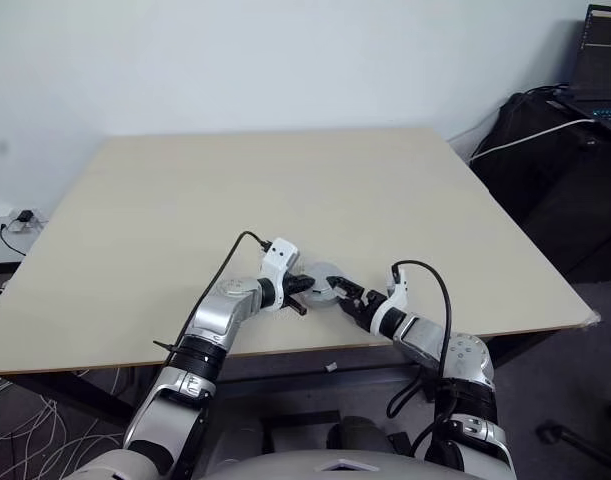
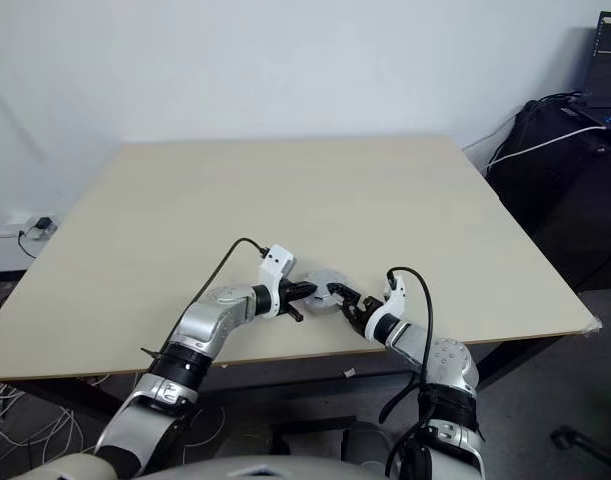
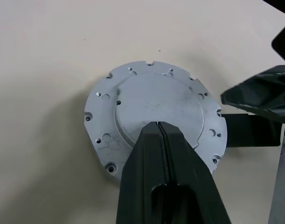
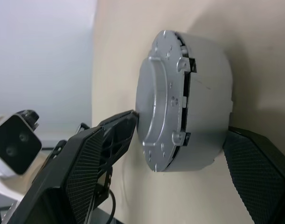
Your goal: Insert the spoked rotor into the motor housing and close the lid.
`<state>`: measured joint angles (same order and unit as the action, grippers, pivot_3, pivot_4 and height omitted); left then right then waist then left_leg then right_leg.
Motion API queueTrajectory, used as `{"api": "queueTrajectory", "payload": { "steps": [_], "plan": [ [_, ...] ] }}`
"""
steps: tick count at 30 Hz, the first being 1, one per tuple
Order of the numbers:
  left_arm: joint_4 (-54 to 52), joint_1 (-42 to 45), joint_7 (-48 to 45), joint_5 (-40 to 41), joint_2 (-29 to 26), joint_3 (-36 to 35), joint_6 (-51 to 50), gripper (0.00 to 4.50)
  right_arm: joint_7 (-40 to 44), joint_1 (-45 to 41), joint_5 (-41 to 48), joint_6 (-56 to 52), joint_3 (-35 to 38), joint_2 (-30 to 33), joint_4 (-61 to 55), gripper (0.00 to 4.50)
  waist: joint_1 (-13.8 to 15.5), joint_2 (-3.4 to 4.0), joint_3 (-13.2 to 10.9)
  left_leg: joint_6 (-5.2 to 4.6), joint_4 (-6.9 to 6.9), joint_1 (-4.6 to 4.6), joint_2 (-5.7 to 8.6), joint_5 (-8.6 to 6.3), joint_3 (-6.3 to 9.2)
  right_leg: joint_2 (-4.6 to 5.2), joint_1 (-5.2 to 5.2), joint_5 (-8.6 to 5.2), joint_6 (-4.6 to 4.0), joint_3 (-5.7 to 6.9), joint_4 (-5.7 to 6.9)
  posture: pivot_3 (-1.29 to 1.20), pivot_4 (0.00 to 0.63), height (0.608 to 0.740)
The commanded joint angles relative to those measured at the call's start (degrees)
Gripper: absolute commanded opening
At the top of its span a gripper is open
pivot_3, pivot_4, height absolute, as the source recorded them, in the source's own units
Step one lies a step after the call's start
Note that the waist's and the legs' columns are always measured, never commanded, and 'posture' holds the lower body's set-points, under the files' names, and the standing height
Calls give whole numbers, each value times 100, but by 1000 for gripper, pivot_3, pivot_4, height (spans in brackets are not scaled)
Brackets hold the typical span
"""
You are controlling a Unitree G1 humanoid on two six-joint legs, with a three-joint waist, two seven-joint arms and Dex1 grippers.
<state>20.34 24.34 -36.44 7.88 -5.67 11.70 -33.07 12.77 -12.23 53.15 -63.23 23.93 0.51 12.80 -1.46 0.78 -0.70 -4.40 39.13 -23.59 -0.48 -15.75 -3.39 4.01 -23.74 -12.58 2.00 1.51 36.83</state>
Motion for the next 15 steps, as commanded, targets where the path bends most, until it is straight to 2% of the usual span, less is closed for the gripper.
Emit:
{"api": "queueTrajectory", "payload": {
  "steps": [1, 2, 5, 12, 15],
  "plan": [
    [150, -59, 50, -46, -29, 52, -134, 0, 179, -107, 256, -85, -117, -99, -344, 4222, 4, 0, 0, 0, 0, 0, 0, 0, 0, 0, 0, 0, 0, 0, 0, 0, 0, 740],
    [155, -59, 52, -46, -28, 48, -131, 0, 157, -102, 247, -83, -123, -128, -364, 4222, 6, 0, 0, 0, 0, 0, 1, 0, 0, 1, 0, 0, 0, 0, -1, 0, 0, 740],
    [168, -51, 64, -44, -19, 35, -124, 0, 91, -92, 237, -84, -141, -245, -439, 3592, 11, 1, 0, 0, 0, -1, 1, 0, 0, 1, 0, 0, 0, 0, -2, 0, 0, 740],
    [175, -44, 70, -57, -11, -7, -109, 0, 16, -49, 276, -163, -199, -404, -619, 1434, 22, 2, -1, 2, -2, -10, 2, -1, 0, 7, -9, 0, 0, 0, -4, 0, 0, 740],
    [167, -48, 78, -54, -11, -20, -107, 0, -25, -18, 298, -175, -200, -423, -673, 1336, 22, 2, -1, 2, -3, -13, 2, -1, 0, 8, -12, 0, 0, 0, -5, 0, 0, 740]
  ]
}}
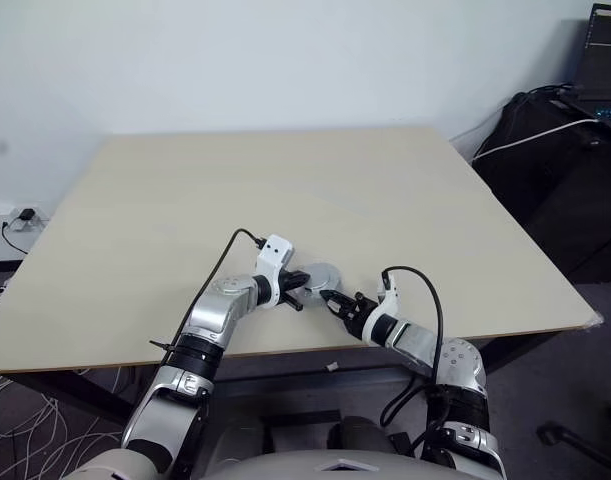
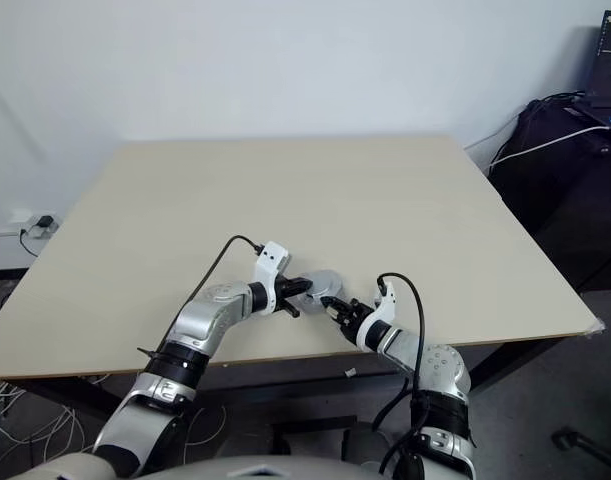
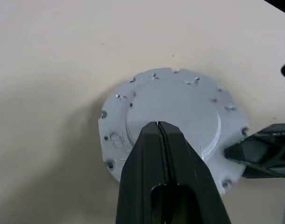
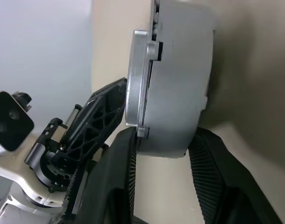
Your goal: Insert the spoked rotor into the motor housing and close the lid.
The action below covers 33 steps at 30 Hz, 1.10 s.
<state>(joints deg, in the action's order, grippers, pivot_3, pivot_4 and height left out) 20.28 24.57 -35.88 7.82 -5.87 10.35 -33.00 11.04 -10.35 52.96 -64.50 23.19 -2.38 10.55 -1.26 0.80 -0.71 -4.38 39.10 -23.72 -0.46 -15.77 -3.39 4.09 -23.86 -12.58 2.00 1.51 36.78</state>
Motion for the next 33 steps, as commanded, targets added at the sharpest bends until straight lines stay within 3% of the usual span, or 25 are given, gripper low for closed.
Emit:
{"api": "queueTrajectory", "payload": {
  "steps": [1, 12, 22, 33],
  "plan": [
    [167, -75, 25, -48, 9, 113, -113, 0, 128, -181, 325, -53, -130, -148, -485, 1336, 2, 0, 0, 0, -1, 0, 0, 0, 0, 0, 0, 0, 0, 0, -1, 0, 0, 740],
    [181, -92, 21, -45, 22, 108, -108, 0, -109, -60, 195, 396, -123, -368, -797, 1336, 1, 3, -1, 1, -10, -3, 1, 0, 0, 5, -8, -3, -4, 0, -1, 0, 0, 740],
    [220, -58, 14, -49, 32, 111, -88, 0, -107, -86, 303, 425, -116, -373, -789, 4459, -3, 3, -1, 1, -11, -3, 2, -1, 0, 6, -6, -3, -5, 3, -4, 0, 0, 740],
    [200, -71, 29, -42, 28, 102, -103, 0, -136, -253, 385, 741, -64, -519, -630, 4459, 4, 4, -2, 1, -13, -4, 2, -1, 0, 7, -7, -4, -5, 4, -6, 0, 0, 740]
  ]
}}
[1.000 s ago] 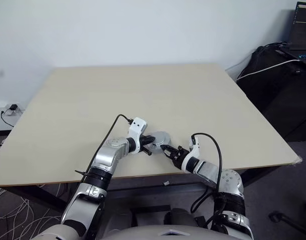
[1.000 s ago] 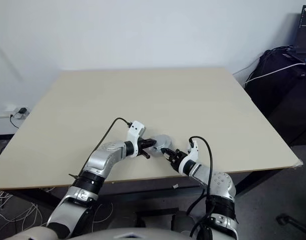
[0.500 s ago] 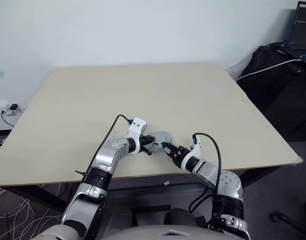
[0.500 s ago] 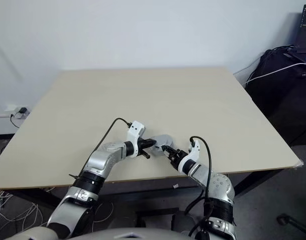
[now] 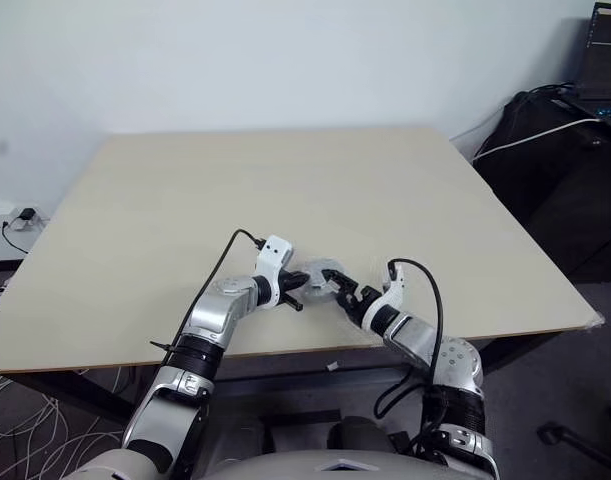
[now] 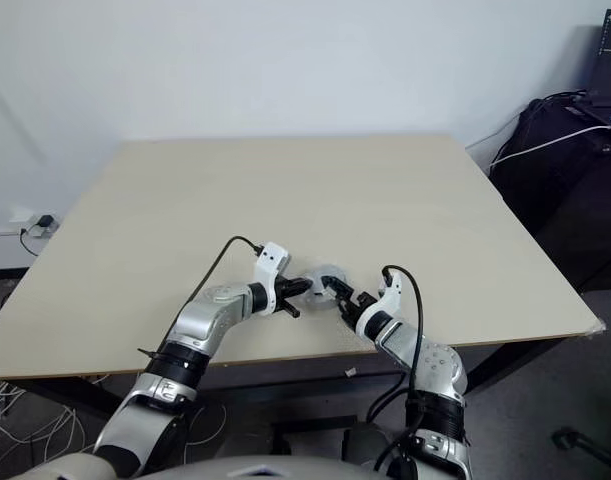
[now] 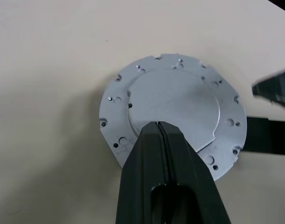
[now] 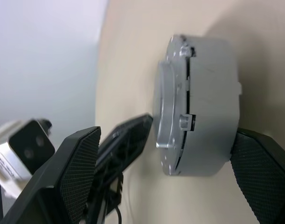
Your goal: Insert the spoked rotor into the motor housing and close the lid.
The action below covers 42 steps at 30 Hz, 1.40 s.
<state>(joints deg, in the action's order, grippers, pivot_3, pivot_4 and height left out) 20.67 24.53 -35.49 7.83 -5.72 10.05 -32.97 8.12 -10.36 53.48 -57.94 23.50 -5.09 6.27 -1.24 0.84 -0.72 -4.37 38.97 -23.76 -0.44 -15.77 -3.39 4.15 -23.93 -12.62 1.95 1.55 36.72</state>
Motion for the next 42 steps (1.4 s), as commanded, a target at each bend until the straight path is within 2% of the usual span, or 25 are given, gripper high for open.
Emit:
{"api": "queueTrajectory", "payload": {
  "steps": [1, 18, 29, 36, 42],
  "plan": [
    [158, -69, -9, -43, 11, 132, -106, 0, 196, -253, 368, 38, -146, -259, -227, 4459, 5, 0, 0, 0, -1, 0, 0, 0, 0, 0, 0, 0, 0, 0, -1, 0, 0, 740],
    [143, -84, -1, -44, 22, 117, -99, 0, 509, -365, 91, -136, -571, -142, 5, 4459, -64, 1, 0, 0, -6, 2, -1, 0, 0, -1, -2, -1, -2, -1, 2, 0, 0, 740],
    [125, -112, 5, -42, 25, 127, -100, 0, -57, -512, -275, 700, -269, -356, 307, 4459, -45, 2, 0, 1, -7, 2, 0, 1, 0, 0, -3, -1, -3, 0, 3, 0, 0, 740],
    [115, -123, 3, -41, 34, 132, -102, 0, 554, -399, 155, -34, -575, -199, 11, 4459, -49, 3, 1, 2, -9, 1, 2, 0, 0, 3, -2, -2, -4, 0, 1, 0, 0, 740],
    [111, -131, 0, -38, 30, 132, -99, 0, 752, -386, 357, -231, -457, -278, -102, 4459, -74, 3, 0, 2, -10, 4, 2, 0, 1, 5, -3, -2, -5, 0, 8, 0, 0, 740]
  ]
}}
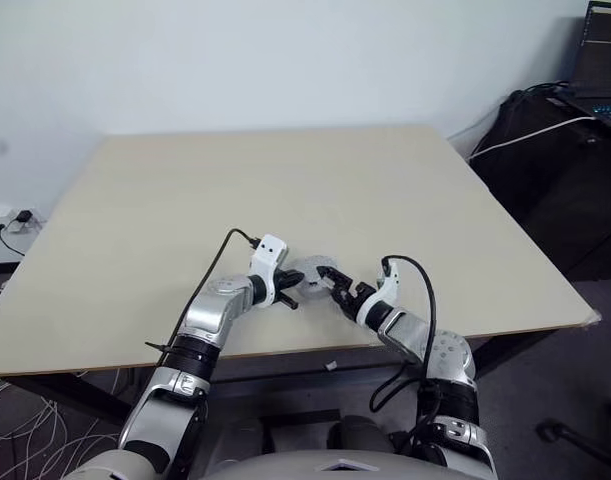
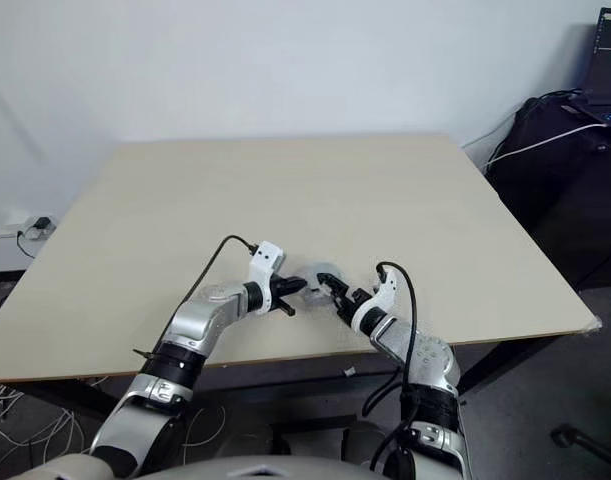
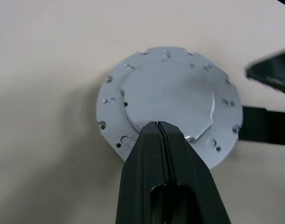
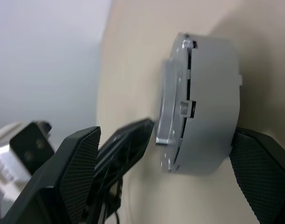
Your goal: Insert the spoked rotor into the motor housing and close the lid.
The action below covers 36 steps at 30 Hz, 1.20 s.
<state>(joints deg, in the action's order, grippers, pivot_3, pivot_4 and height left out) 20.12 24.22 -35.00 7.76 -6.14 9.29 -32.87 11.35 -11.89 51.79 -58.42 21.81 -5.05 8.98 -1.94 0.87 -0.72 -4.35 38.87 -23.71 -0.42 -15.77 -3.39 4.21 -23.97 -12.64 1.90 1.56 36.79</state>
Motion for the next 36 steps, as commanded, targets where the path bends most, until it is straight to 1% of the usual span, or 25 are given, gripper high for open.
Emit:
{"api": "queueTrajectory", "payload": {
  "steps": [1, 6, 12, 13, 16, 20, 21, 22, 23, 29, 36],
  "plan": [
    [160, -104, -52, -32, 72, 210, -113, 0, 391, -242, 487, -137, -270, -303, -353, 4459, -8, 0, 0, 0, 0, 0, 0, 0, 0, 0, 0, 0, 0, 0, 1, 0, 0, 740],
    [148, -113, -56, -34, 72, 213, -120, 0, 45, -291, 171, 269, -169, -416, -134, 4459, -4, 0, 0, 0, 0, -2, 0, 0, 0, -1, -2, 0, 0, 0, -1, 0, 0, 740],
    [153, -106, -57, -36, 71, 209, -136, 0, -41, -302, 157, 328, -209, -433, -98, 4459, 6, 0, 0, 0, -1, -7, 1, 0, -1, -1, -5, -1, -1, 0, -6, 0, 0, 740],
    [157, -103, -56, -35, 72, 208, -136, 0, -41, -303, 160, 319, -217, -428, -98, 4079, 7, 0, 0, 0, -1, -7, 1, 0, -1, -1, -5, -1, -1, 0, -6, 0, 0, 740],
    [178, -91, -54, -34, 73, 204, -129, 0, -43, -299, 211, 267, -220, -428, -124, 3323, 13, 0, 0, 0, -1, -7, 1, 0, -1, 1, -5, -1, -1, 0, -5, 0, 0, 740],
    [196, -81, -57, -33, 76, 195, -124, 0, -52, -269, 293, 147, -235, -406, -221, 2065, 28, 1, 0, 0, -1, -6, 1, 0, -1, 3, -5, -1, -1, 2, -5, 0, 0, 740],
    [200, -82, -58, -33, 80, 192, -121, 0, -66, -247, 306, 112, -241, -405, -248, 1690, 32, 0, 0, 0, -1, -6, 1, 0, 0, 3, -4, -1, -1, 2, -4, 0, 0, 740],
    [202, -85, -58, -35, 83, 189, -118, 0, -82, -216, 322, 71, -247, -404, -280, 1431, 33, 0, 0, 0, -1, -6, 2, 0, -1, 4, -4, -1, -1, 2, -5, 0, 0, 740],
    [205, -86, -58, -37, 86, 186, -116, 0, -95, -196, 335, 44, -251, -404, -299, 1329, 26, 0, 0, 0, -1, -8, 2, 0, -1, 4, -5, -1, -1, 3, -4, 0, 0, 740],
    [208, -93, -55, -41, 90, 165, -111, 0, -147, 33, 344, -251, -313, -397, -499, 1328, 40, 0, 0, 0, -5, -12, 2, 0, -1, 4, -12, -2, -3, 2, -5, 0, 0, 740],
    [218, -83, -53, -42, 112, 160, -102, 0, -215, 19, 312, -200, -226, -429, -487, 1328, 41, 0, 0, 0, -5, -11, 3, 0, -1, 5, -12, -2, -3, 3, -3, 0, 0, 740]
  ]
}}
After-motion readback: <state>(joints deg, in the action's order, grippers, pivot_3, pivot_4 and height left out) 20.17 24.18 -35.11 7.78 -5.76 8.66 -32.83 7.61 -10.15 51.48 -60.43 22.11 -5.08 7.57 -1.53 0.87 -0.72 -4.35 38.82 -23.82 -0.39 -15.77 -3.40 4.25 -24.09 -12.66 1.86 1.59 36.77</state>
